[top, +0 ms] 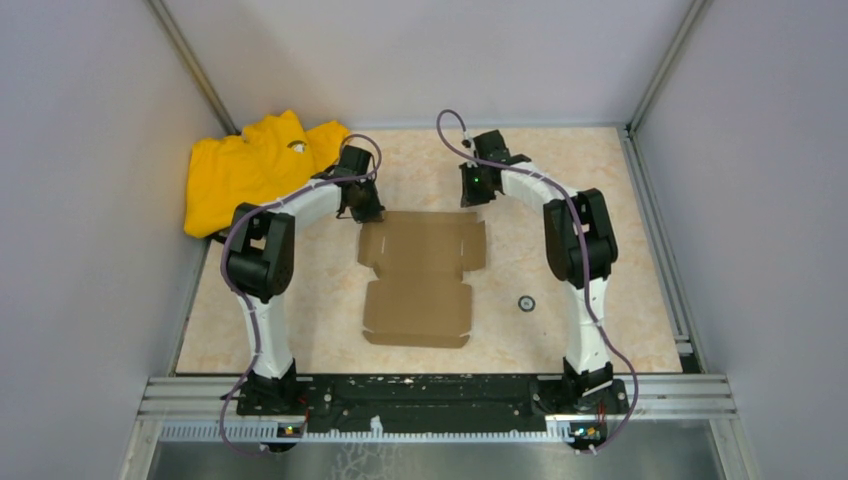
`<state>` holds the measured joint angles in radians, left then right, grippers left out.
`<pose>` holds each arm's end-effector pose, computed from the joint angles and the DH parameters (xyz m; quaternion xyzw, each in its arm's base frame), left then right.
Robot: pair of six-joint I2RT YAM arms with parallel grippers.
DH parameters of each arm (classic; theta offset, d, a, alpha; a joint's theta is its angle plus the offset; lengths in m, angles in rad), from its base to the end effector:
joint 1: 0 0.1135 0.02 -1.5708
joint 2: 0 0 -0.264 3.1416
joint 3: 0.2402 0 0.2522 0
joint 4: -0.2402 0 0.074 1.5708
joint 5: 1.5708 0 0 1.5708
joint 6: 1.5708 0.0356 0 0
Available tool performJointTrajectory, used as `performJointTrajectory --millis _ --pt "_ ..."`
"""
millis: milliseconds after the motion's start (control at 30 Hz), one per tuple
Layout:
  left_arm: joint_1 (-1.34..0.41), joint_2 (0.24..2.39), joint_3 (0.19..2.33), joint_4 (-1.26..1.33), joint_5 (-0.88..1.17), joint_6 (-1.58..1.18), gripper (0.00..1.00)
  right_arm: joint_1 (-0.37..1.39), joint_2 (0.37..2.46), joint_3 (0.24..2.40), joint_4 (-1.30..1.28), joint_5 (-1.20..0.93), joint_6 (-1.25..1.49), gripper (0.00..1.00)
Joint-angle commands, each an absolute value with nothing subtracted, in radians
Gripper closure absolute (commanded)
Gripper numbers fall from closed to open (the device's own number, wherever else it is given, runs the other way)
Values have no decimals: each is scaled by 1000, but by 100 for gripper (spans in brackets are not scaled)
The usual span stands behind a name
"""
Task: Fold the paper box
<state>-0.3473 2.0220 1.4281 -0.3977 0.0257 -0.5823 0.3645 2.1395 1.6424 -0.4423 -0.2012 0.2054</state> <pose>0.4056 -0.1478 0.1720 -0.1087 0.9521 -0.1390 0.2497 0.4369 0.1743 0.1840 -0.1062 0.9403 0.1785 0.2696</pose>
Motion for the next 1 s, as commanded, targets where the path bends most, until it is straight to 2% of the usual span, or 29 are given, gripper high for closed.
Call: performJointTrajectory --millis 0,500,967 --pt "-353 2018 1447 -403 9 -577 100 327 2029 1619 -450 -164 219 91" --pt "-353 2014 1462 -414 9 -563 100 268 1940 1463 -453 -167 195 91" --pt "-353 2019 1474 -417 -23 -564 100 295 1941 1465 -421 -219 206 92"
